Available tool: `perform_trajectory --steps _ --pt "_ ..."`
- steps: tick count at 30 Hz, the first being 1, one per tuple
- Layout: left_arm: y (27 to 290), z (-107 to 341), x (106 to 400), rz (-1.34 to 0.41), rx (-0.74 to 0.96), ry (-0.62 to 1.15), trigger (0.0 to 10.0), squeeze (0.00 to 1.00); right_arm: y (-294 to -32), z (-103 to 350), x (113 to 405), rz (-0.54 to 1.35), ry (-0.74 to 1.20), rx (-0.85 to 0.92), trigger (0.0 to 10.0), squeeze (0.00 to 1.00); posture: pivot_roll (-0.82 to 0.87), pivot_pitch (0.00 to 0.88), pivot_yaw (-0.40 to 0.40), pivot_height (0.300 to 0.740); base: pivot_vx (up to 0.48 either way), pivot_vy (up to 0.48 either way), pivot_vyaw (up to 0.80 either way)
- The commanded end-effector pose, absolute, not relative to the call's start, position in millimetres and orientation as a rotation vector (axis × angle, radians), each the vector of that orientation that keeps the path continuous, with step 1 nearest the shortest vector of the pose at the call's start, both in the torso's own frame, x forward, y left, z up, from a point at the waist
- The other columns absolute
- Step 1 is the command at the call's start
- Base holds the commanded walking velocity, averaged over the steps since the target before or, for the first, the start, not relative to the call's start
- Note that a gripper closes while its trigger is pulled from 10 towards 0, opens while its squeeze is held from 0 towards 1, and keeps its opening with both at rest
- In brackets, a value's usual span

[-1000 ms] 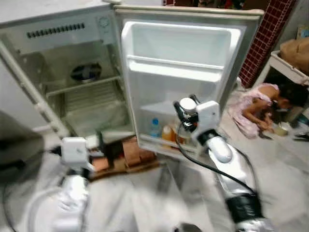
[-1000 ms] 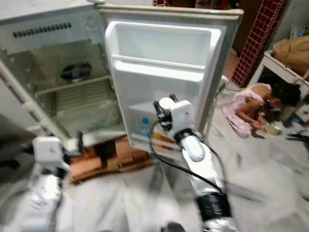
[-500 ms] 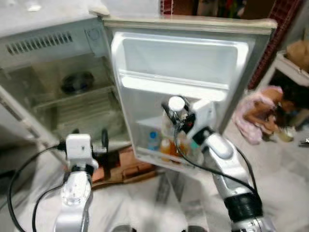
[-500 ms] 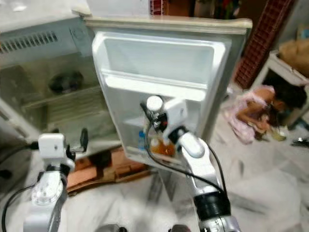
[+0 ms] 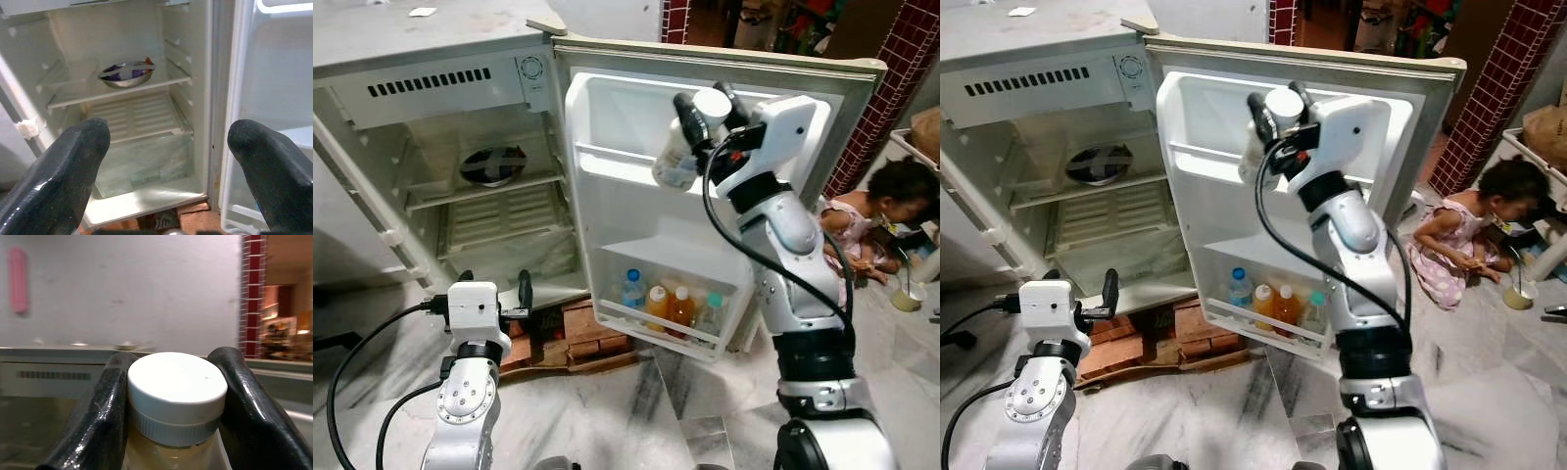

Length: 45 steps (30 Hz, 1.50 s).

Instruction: Restocking fridge

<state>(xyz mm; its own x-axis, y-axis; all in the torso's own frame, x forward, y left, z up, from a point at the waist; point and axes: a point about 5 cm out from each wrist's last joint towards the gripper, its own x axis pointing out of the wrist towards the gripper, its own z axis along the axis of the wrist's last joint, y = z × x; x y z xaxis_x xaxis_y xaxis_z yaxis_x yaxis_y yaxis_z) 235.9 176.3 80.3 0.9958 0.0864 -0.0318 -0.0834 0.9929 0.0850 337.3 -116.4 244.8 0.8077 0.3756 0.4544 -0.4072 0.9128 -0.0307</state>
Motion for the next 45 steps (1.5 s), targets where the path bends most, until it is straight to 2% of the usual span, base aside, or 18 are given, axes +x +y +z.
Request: perform_trajectory --steps 1,7,9,19,32,33,34,35,36,37,45 --pt "176.7 80.2 237.8 0.085 0.093 0.035 10.0 0.0 -122.1 257.7 340.6 0.373 -0.527 0.048 10.0 0.0 -0.05 0.04 0.033 0.74 0.0 0.0 0.0" --pt "176.3 80.7 238.6 0.084 0.093 0.032 10.0 0.0 -135.7 259.0 347.4 0.28 -0.53 -0.035 10.0 0.0 -0.05 0.038 0.034 0.74 0.0 0.0 0.0" --pt "176.3 80.9 239.0 0.083 0.093 0.031 10.0 0.0 -147.9 255.0 353.7 0.209 -0.521 -0.076 10.0 0.0 -0.05 0.038 0.034 0.74 0.0 0.0 0.0" --pt "174.9 80.4 238.9 0.079 0.093 0.031 10.0 0.0 -147.5 257.3 365.1 0.139 -0.57 -0.259 10.0 0.0 -0.04 0.035 0.033 0.74 0.0 0.0 0.0" --pt "174.2 79.2 238.4 0.079 0.098 0.038 10.0 0.0 -155.5 211.8 379.4 0.125 -0.357 -0.284 10.0 0.0 -0.04 0.04 0.033 0.74 0.0 0.0 0.0" --pt "175.7 79.8 239.4 0.081 0.1 0.037 10.0 0.0 -156.3 209.7 380.2 0.127 -0.342 -0.274 10.0 0.03 -0.04 0.04 0.033 0.74 0.0 0.0 0.0" --pt "176.5 80.0 239.8 0.082 0.102 0.037 10.0 0.0 -157.1 208.7 380.7 0.124 -0.334 -0.27 10.0 0.16 -0.04 0.04 0.033 0.74 0.0 0.0 0.0" --pt "176.5 80.0 239.8 0.082 0.102 0.037 10.0 0.0 -157.1 208.7 380.7 0.124 -0.334 -0.27 10.0 0.16 -0.04 0.04 0.033 0.74 0.0 0.0 0.0" --pt "177.4 80.1 240.0 0.084 0.104 0.037 10.0 0.0 -157.9 207.9 381.1 0.122 -0.328 -0.268 10.0 0.77 -0.04 0.04 0.033 0.74 0.0 0.0 0.0" --pt "177.6 80.1 239.9 0.085 0.105 0.037 10.0 0.0 -158.5 208.0 381.5 0.119 -0.327 -0.271 10.0 1.0 -0.04 0.04 0.033 0.74 0.0 0.0 0.0" --pt "175.8 78.7 239.3 0.085 0.104 0.041 10.0 0.0 -163.4 219.0 386.1 0.049 -0.363 -0.309 10.0 1.0 -0.04 0.034 0.029 0.74 0.0 0.0 0.0"
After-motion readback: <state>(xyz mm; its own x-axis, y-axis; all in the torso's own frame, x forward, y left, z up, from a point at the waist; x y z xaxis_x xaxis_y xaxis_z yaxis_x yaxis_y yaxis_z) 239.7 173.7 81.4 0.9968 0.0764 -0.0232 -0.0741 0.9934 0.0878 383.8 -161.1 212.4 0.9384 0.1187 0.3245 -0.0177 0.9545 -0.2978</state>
